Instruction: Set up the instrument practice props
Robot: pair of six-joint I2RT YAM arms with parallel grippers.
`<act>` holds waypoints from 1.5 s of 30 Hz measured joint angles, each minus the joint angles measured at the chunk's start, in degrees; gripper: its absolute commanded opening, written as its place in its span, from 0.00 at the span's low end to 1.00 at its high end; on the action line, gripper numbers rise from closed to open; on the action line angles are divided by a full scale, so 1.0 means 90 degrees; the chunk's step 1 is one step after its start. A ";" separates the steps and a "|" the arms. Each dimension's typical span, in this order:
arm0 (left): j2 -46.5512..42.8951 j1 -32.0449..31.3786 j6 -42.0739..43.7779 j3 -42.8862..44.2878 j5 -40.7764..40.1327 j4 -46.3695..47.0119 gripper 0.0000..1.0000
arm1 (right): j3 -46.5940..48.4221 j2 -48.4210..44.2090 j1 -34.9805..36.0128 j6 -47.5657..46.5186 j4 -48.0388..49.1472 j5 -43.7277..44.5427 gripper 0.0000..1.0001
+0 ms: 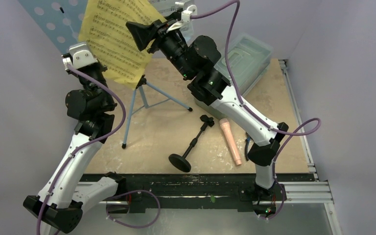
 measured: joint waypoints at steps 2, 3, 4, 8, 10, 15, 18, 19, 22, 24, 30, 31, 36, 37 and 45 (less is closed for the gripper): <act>-0.0002 0.0000 -0.0029 0.0000 0.0005 -0.0027 0.17 | -0.0041 0.0039 -0.0024 -0.0015 0.0024 -0.0019 0.13; -0.0007 0.0005 -0.0070 0.0000 0.0015 -0.0058 0.24 | -0.0049 0.0075 -0.0034 -0.0027 0.0066 -0.0029 0.04; -0.0022 0.0010 -0.0158 0.0002 0.0044 -0.0121 0.30 | -0.0056 0.0112 -0.0036 -0.0041 0.0109 -0.0039 0.00; -0.0087 0.0010 -0.0478 0.0027 0.0238 -0.0656 0.45 | 0.0075 0.0340 -0.0109 -0.0080 0.0267 -0.0199 0.00; -0.0126 0.0010 -0.0665 0.0109 0.0350 -0.1035 0.52 | 0.0440 0.0624 -0.0160 -0.0087 0.0318 -0.0364 0.00; -0.0267 0.0010 -0.1277 0.0605 0.0724 -0.2300 0.69 | 0.0928 0.1086 -0.0338 -0.0095 0.0583 -0.0843 0.00; -0.0408 0.0010 -0.1622 0.0962 0.1022 -0.3045 0.74 | 0.0962 0.1166 -0.0398 -0.0153 0.0811 -0.1137 0.00; -0.0469 0.0010 -0.1741 0.1064 0.1120 -0.3291 0.75 | 0.1071 0.1226 -0.0410 -0.0204 0.0891 -0.1253 0.00; -0.0593 0.0010 -0.2055 0.1336 0.1396 -0.3835 0.77 | 0.1438 0.1450 -0.0413 -0.0396 0.1161 -0.1549 0.00; -0.0631 0.0010 -0.2297 0.1511 0.1588 -0.4158 0.78 | 0.1535 0.1525 -0.0408 -0.0544 0.1341 -0.1685 0.00; -0.0648 0.0010 -0.2756 0.1780 0.1950 -0.4792 0.80 | 0.1603 0.1549 -0.0408 -0.0984 0.1557 -0.1923 0.00; -0.0636 0.0010 -0.2807 0.1780 0.1984 -0.4864 0.80 | 0.1649 0.1552 -0.0408 -0.1064 0.1576 -0.1984 0.00; -0.0488 0.0010 -0.3162 0.1868 0.2492 -0.5180 0.82 | 0.1880 0.1586 -0.0408 -0.1333 0.1853 -0.2074 0.03; -0.0440 0.0010 -0.3247 0.1916 0.2642 -0.5192 0.82 | 0.1904 0.1596 -0.0408 -0.1353 0.1921 -0.2076 0.05; 0.0223 0.0010 -0.3798 0.2465 0.3470 -0.5139 0.81 | 0.1923 0.1681 -0.0408 -0.1392 0.2157 -0.2042 0.37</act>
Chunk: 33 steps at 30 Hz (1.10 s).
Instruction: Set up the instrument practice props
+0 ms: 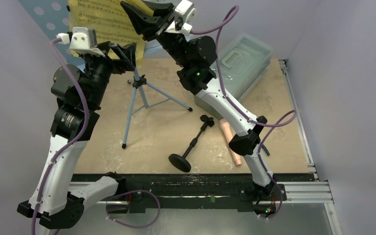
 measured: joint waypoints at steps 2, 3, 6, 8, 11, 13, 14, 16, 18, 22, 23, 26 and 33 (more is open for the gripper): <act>0.0172 0.0000 -0.0041 0.0034 0.0063 0.0075 0.82 | 0.0000 0.0000 0.0000 0.0010 0.0012 0.0027 0.48; 0.0245 0.0000 -0.0049 0.0039 0.0063 0.0119 0.81 | -0.0002 0.0000 0.0000 0.0029 0.0012 0.0039 0.55; 0.0527 0.0000 -0.0044 0.0041 -0.0007 0.0262 0.81 | -0.0158 -0.0063 0.0002 0.0134 0.0012 0.0172 0.65; 0.0716 0.0000 -0.0027 0.0041 -0.0107 0.0401 0.80 | -0.0338 -0.0158 0.0007 0.0260 -0.0078 0.0301 0.74; 0.0867 -0.0015 0.0000 0.0051 -0.0330 0.0578 0.80 | -0.0432 -0.0284 -0.0002 0.0486 -0.0335 0.0612 0.89; 0.0925 -0.0019 0.0032 0.0053 -0.0498 0.0658 0.80 | -0.0505 -0.0452 -0.0012 0.0673 -0.0590 0.0797 0.96; 0.0940 -0.0019 0.0036 0.0053 -0.0561 0.0692 0.80 | -0.0534 -0.0551 -0.0002 0.0758 -0.0738 0.0899 0.98; 0.0942 -0.0019 0.0046 0.0051 -0.0668 0.0724 0.80 | -0.0668 -0.0818 0.0002 0.0957 -0.1027 0.1066 0.99; 0.0911 -0.0017 0.0056 0.0024 -0.0784 0.0818 0.80 | -0.0896 -0.1158 0.0015 0.1175 -0.1260 0.1217 0.99; 0.0755 -0.0010 0.0097 -0.0061 -0.1003 0.0923 0.80 | -0.1632 -0.2030 0.0017 0.1625 -0.1632 0.1418 0.99; 0.0714 -0.0010 0.0097 -0.0075 -0.1035 0.0945 0.80 | -0.1819 -0.2227 0.0017 0.1727 -0.1693 0.1464 0.99; 0.0627 -0.0010 0.0102 -0.0083 -0.1078 0.0996 0.80 | -0.2523 -0.2788 0.0017 0.2038 -0.1783 0.1581 0.99; 0.0619 -0.0010 0.0204 -0.0083 -0.1154 0.1030 0.80 | -0.4447 -0.3592 0.0010 0.2681 -0.1753 0.1676 0.99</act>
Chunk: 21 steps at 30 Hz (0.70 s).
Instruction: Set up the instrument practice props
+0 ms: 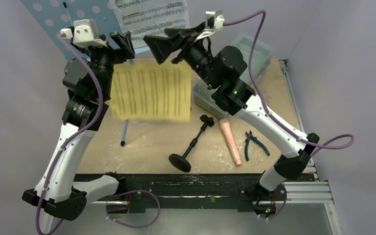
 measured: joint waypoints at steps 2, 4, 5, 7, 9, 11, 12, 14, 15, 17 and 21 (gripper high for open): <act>0.0015 0.0000 0.0019 0.0000 -0.0022 0.0000 0.80 | -0.0415 -0.0092 -0.0022 0.0143 -0.0046 0.0075 0.99; 0.0027 0.0000 0.0046 0.0000 -0.0041 0.0000 0.80 | -0.0617 -0.0107 -0.0073 0.0226 -0.0080 0.0092 0.99; 0.0036 0.0000 0.0056 0.0000 -0.0041 0.0000 0.80 | -0.0682 -0.0107 -0.0112 0.0260 -0.0109 0.0087 0.99; 0.0061 0.0000 0.0061 0.0000 -0.0027 -0.0007 0.80 | -0.0823 -0.0146 -0.0197 0.0287 -0.0175 0.0085 0.99; 0.0090 0.0000 0.0058 0.0002 0.0049 -0.0053 0.80 | -0.1156 -0.0328 -0.0260 0.0267 -0.0172 0.0087 0.99; 0.0104 0.0000 0.0046 0.0002 0.0175 -0.0165 0.82 | -0.1681 -0.0634 -0.0335 0.0260 -0.0199 0.0080 0.99; 0.0104 0.0000 0.0036 0.0002 0.0255 -0.0245 0.82 | -0.2086 -0.0865 -0.0406 0.0260 -0.0265 0.0044 0.99; 0.0092 0.0000 -0.0012 -0.0005 0.0457 -0.0347 0.83 | -0.2579 -0.1124 -0.0495 0.0262 -0.0401 -0.0015 0.99; 0.0066 0.0000 -0.0029 -0.0036 0.0578 -0.0393 0.83 | -0.2909 -0.1270 -0.0561 0.0260 -0.0435 -0.0100 0.99; -0.0012 0.0000 -0.0092 -0.0126 0.0826 -0.0544 0.83 | -0.3623 -0.1535 -0.0670 0.0214 -0.0537 -0.0325 0.99; -0.0114 0.0000 -0.0311 -0.0250 0.1375 -0.0886 0.83 | -0.4724 -0.1741 -0.0777 -0.0104 -0.1056 -0.1171 0.99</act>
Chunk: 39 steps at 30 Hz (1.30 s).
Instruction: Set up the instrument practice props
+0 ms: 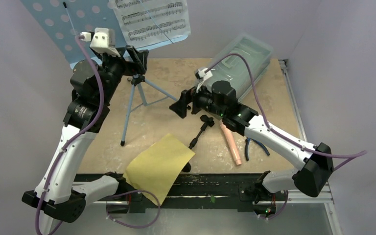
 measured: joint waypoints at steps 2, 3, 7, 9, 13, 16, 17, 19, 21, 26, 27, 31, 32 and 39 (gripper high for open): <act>-0.0034 0.0000 -0.0121 -0.0109 0.0287 -0.0092 0.83 | -0.0257 0.0044 0.0036 -0.0155 -0.0325 -0.0551 0.99; -0.0046 0.0000 -0.0175 -0.0158 0.0379 -0.0143 0.83 | -0.0362 0.0073 0.0073 -0.0189 -0.0483 -0.0809 0.99; -0.0112 0.0019 -0.0357 -0.0350 0.0741 -0.0097 0.83 | -0.0874 0.0136 0.0301 -0.0087 -0.0685 -0.1309 0.99; -0.0223 0.0039 -0.0420 -0.0478 0.0996 -0.0046 0.83 | -0.1163 0.0136 0.0396 0.0056 -0.0733 -0.1319 0.99; -0.0534 0.0034 -0.0588 -0.1039 0.1746 -0.0367 0.83 | -0.1416 0.0138 0.0427 0.0355 -0.1076 -0.1100 0.99; -0.0702 0.0034 -0.0712 -0.1661 0.2307 -0.0738 0.83 | -0.1515 0.0138 0.0423 0.0724 -0.1256 -0.0763 0.99; -0.0729 0.0034 -0.0760 -0.1841 0.2460 -0.0891 0.83 | -0.1528 0.0138 0.0410 0.0899 -0.1372 -0.0612 0.99; -0.0782 0.0034 -0.0933 -0.2239 0.2790 -0.1139 0.82 | -0.1540 0.0129 0.0376 0.1214 -0.1562 -0.0406 0.99; -0.0848 0.0034 -0.1158 -0.2659 0.3089 -0.1256 0.82 | -0.1620 0.0051 0.0272 0.1632 -0.1717 -0.0260 0.99; -0.1139 -0.0357 -0.1955 -0.3818 0.3378 -0.1277 0.83 | -0.2290 -0.0398 -0.0347 0.2812 -0.1666 -0.0617 0.77; -0.1171 -0.0561 -0.2055 -0.3908 0.3279 -0.1290 0.83 | -0.2433 -0.0457 -0.0432 0.3002 -0.1603 -0.0724 0.71; -0.1139 -0.1744 -0.2212 -0.3934 0.2540 -0.1430 0.83 | -0.3072 -0.0440 -0.0471 0.3988 -0.0971 -0.1387 0.68; -0.1105 -0.1885 -0.2225 -0.3927 0.2431 -0.1474 0.84 | -0.3167 -0.0379 -0.0440 0.4167 -0.0823 -0.1564 0.69; -0.1044 -0.2237 -0.2242 -0.3925 0.1630 -0.1603 0.86 | -0.3551 0.0255 -0.0238 0.5406 0.0716 -0.2477 0.07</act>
